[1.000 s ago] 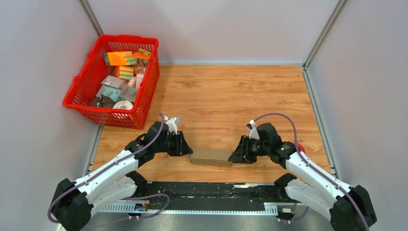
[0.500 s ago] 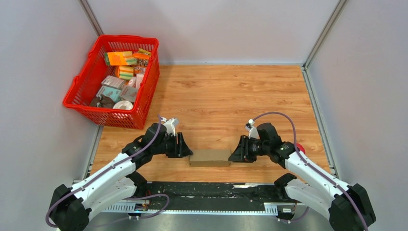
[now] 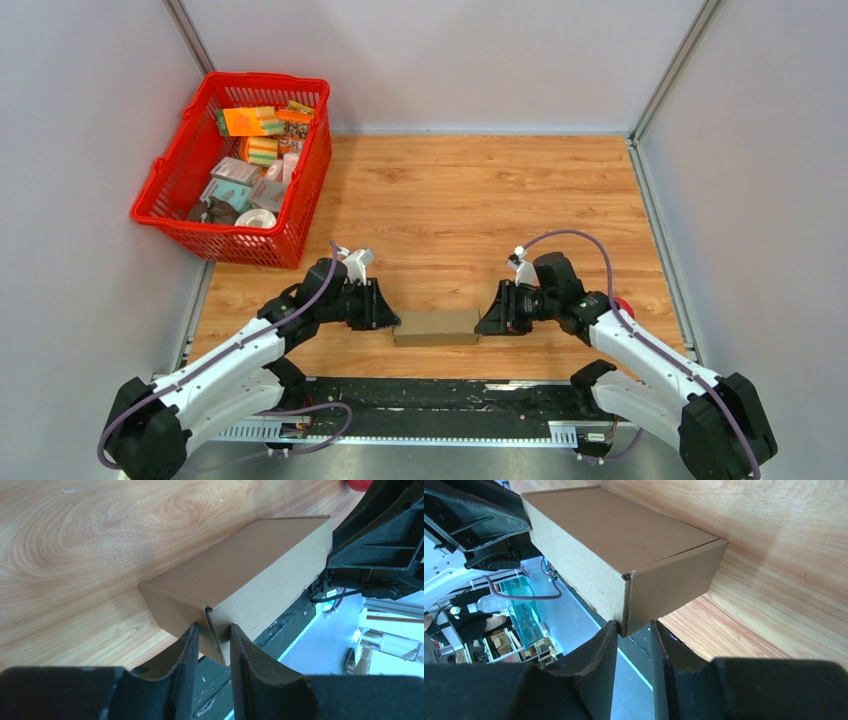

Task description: Fold the paper box

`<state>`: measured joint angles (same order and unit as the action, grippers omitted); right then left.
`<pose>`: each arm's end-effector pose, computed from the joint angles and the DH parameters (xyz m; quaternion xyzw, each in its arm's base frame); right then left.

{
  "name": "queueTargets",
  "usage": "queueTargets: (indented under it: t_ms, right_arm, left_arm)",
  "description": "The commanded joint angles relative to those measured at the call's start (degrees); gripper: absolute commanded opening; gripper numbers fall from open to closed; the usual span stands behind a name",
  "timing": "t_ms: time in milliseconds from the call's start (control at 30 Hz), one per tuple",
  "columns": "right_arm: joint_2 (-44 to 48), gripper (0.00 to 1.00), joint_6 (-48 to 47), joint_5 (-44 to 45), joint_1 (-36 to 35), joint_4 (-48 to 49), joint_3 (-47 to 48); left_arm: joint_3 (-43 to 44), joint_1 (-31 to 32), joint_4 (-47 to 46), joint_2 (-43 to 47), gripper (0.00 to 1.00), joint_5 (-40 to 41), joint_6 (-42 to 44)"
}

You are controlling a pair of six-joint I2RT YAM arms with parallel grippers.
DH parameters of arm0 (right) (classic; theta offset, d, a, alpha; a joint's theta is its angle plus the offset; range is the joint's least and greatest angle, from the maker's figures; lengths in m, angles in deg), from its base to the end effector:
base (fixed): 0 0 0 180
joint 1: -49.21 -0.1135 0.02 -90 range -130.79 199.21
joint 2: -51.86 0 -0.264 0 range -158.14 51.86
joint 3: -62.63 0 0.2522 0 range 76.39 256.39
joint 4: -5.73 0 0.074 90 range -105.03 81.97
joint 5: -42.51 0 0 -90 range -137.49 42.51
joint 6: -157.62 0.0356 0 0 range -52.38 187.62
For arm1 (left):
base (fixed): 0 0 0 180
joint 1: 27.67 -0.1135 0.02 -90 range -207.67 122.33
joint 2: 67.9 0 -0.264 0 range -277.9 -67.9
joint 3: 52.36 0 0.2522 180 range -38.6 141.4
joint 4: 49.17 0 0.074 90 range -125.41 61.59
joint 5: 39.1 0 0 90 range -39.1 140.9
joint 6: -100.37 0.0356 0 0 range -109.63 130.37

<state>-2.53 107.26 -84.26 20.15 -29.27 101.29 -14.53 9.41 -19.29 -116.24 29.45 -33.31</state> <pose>0.1417 0.1031 0.1804 -0.0231 0.8997 0.4252 0.0957 0.1310 -0.1153 0.1953 0.0266 0.8949 -0.3957 0.2046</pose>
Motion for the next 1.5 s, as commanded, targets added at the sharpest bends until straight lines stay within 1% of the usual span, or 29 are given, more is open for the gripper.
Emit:
queueTargets:
  t_ms: [0, 33, 67, 100, 133, 167, 200, 300, 400, 467, 533, 600, 667, 700, 733, 833, 967, 1033, 1100, 1133, 1233, 1300, 1333, 1400, 1433, 1467]
  right_arm:
    - [0.2, 0.32, -3.6, 4.0, 0.2, -3.0, -0.7]
    - [0.7, 0.32, -3.5, 3.8, 0.1, -3.3, -0.1]
    - [1.6, 0.35, -3.3, 3.7, 0.2, -3.5, 1.0]
    - [2.1, 0.38, -2.9, 3.0, 0.3, -3.7, 1.6]
    - [2.3, 0.43, -2.8, 2.8, 0.7, -3.6, 2.2]
    - [2.4, 0.54, -2.6, 2.4, 0.8, -3.6, 3.6]
    - [2.3, 0.58, -2.6, 2.1, 1.1, -3.7, 4.1]
    - [0.2, 0.66, -3.5, 2.2, 2.0, -3.6, 5.5]
    - [-2.5, 0.66, -4.0, 1.7, 2.3, -2.8, 6.3]
    - [-4.8, 0.65, -3.9, 0.4, 2.2, -1.9, 6.5]
    - [-6.0, 0.63, -3.3, -0.8, 2.2, -0.5, 6.5]
    - [-6.3, 0.6, -3.3, -1.3, 2.1, 0.0, 6.6]
    - [-6.3, 0.58, -3.0, -1.5, 2.1, 0.7, 7.1]
    - [-6.5, 0.57, -2.9, -1.9, 2.2, 1.2, 7.3]
    - [-6.7, 0.56, -2.6, -2.2, 2.2, 1.9, 7.6]
    - [-8.4, 0.52, -2.3, -2.1, 2.2, 3.7, 10.2]
    - [-10.2, 0.5, -4.2, 1.7, 2.2, 3.0, 17.3]
    - [-12.2, 0.49, -4.2, 1.5, 2.2, 4.5, 21.2]
    - [-13.2, 0.47, -5.4, 3.6, 2.3, 5.7, 24.2]
    - [-13.7, 0.47, -6.4, 4.9, 2.2, 5.8, 24.8]
    - [-13.8, 0.51, -11.9, 11.8, 2.1, 5.7, 24.6]
    - [-13.8, 0.54, -14.1, 14.4, 2.1, 5.4, 22.7]
    - [-13.9, 0.56, -14.8, 14.2, 2.1, 5.5, 19.9]
    - [-12.7, 0.64, -14.9, 12.7, 2.1, 5.0, 17.0]
    - [-11.8, 0.68, -14.4, 12.5, 2.1, 4.6, 13.6]
    - [-8.7, 0.74, -14.1, 12.8, 2.1, 3.5, 12.2]
  left_arm:
    - [-1.8, 0.2, 0.8, -0.3, 0.35, 2.1, 0.9]
    - [-1.6, 0.2, 0.8, 0.4, 0.38, 2.0, 0.8]
    - [-0.6, 0.1, 1.4, 1.4, 0.41, 2.1, 0.8]
    - [0.0, 0.1, 1.8, 1.8, 0.49, 2.4, 0.7]
    - [0.6, 0.1, 2.3, 2.3, 0.52, 3.1, 0.7]
    - [1.9, 0.2, 3.4, 3.1, 0.55, 3.2, 0.7]
    - [2.5, 0.2, 3.6, 3.3, 0.59, 3.3, 0.7]
    - [4.0, 0.2, 3.7, 2.9, 0.62, 3.7, 0.9]
    - [4.5, 0.2, 3.0, -0.4, 0.63, 2.9, 1.6]
    - [4.7, 0.1, 1.1, -4.4, 0.63, -0.2, 2.0]
    - [4.1, 0.3, -2.6, -6.6, 0.59, -3.3, 1.1]
    - [3.3, 0.4, -4.5, -8.3, 0.54, -4.5, 0.5]
    - [4.3, 0.4, -4.5, -9.3, 0.51, -4.7, 1.1]
    - [5.0, 0.4, -4.1, -9.5, 0.47, -4.5, 1.4]
    - [5.9, 0.4, -3.2, -9.6, 0.45, -3.4, 1.9]
    - [10.1, 0.4, -3.9, -10.7, 0.42, -1.8, 2.3]
    - [20.7, 0.4, -2.8, -17.2, 0.38, -2.2, 3.8]
    - [23.5, 0.4, -3.4, -19.0, 0.36, -2.0, 3.9]
    - [27.0, 0.5, -3.2, -20.5, 0.35, -1.0, 4.4]
    - [27.9, 0.4, -2.4, -20.9, 0.35, 1.3, 5.6]
    - [29.9, 0.4, 1.9, -22.6, 0.4, 6.2, 9.2]
    - [28.1, 0.4, 2.5, -23.0, 0.46, 7.3, 10.1]
    - [24.9, 0.5, 2.3, -22.5, 0.49, 8.3, 10.4]
    - [21.1, 0.7, 2.5, -18.9, 0.56, 10.5, 10.5]
    - [17.4, 0.7, 3.5, -14.8, 0.59, 12.8, 10.6]
    - [16.0, 0.7, 4.5, -12.5, 0.62, 13.9, 10.6]
